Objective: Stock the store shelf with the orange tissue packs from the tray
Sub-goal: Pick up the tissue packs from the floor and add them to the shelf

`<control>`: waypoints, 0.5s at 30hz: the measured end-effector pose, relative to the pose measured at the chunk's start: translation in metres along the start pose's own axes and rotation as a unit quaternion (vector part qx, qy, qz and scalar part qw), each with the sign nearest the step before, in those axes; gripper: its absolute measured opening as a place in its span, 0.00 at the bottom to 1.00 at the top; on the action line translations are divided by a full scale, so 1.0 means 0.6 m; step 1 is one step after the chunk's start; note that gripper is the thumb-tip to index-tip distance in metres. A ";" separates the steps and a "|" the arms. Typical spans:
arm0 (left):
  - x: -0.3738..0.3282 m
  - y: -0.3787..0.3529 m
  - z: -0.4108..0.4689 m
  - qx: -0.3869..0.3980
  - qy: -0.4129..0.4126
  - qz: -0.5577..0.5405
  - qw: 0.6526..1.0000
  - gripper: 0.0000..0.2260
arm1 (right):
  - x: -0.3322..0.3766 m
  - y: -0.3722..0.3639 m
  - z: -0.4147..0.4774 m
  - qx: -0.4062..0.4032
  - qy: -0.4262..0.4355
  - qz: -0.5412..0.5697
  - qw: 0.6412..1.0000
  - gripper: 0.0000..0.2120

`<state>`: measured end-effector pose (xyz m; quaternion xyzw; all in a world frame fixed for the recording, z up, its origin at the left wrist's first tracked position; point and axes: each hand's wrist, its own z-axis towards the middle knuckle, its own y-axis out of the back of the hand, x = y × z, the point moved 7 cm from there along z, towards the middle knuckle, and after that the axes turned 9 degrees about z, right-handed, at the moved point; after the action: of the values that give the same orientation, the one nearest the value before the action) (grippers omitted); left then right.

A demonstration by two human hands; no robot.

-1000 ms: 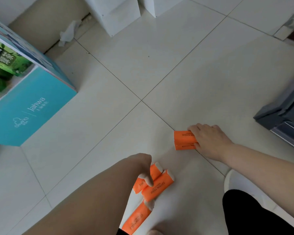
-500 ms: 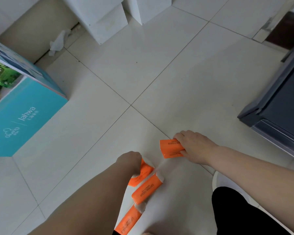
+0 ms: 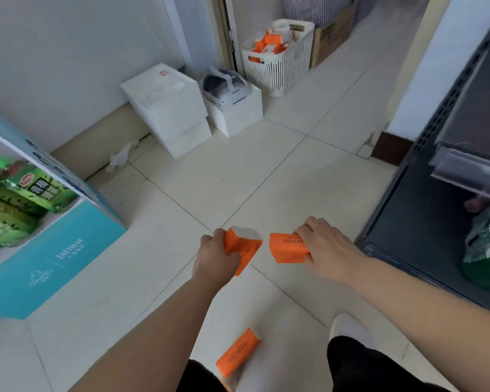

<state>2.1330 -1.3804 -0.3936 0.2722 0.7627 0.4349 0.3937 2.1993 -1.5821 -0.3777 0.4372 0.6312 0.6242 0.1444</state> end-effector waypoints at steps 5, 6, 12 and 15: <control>-0.094 0.102 -0.065 -0.049 -0.075 -0.066 0.994 0.13 | 0.032 0.140 -0.086 -0.094 -0.014 -0.023 0.995 0.21; -0.118 0.123 -0.081 -0.061 -0.093 -0.072 0.991 0.13 | 0.037 0.170 -0.107 -0.115 -0.018 -0.034 0.993 0.20; -0.284 0.233 -0.167 -0.156 -0.185 -0.071 0.967 0.14 | 0.039 0.348 -0.234 -0.249 -0.071 -0.076 0.963 0.19; -0.363 0.273 -0.193 -0.188 -0.217 -0.072 0.955 0.15 | 0.009 0.430 -0.285 -0.299 -0.110 -0.080 0.945 0.19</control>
<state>2.1660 -1.5198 -0.1344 0.2254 0.5811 0.4716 0.6238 2.1675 -1.7332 -0.1093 0.3880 0.4289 0.7185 0.3864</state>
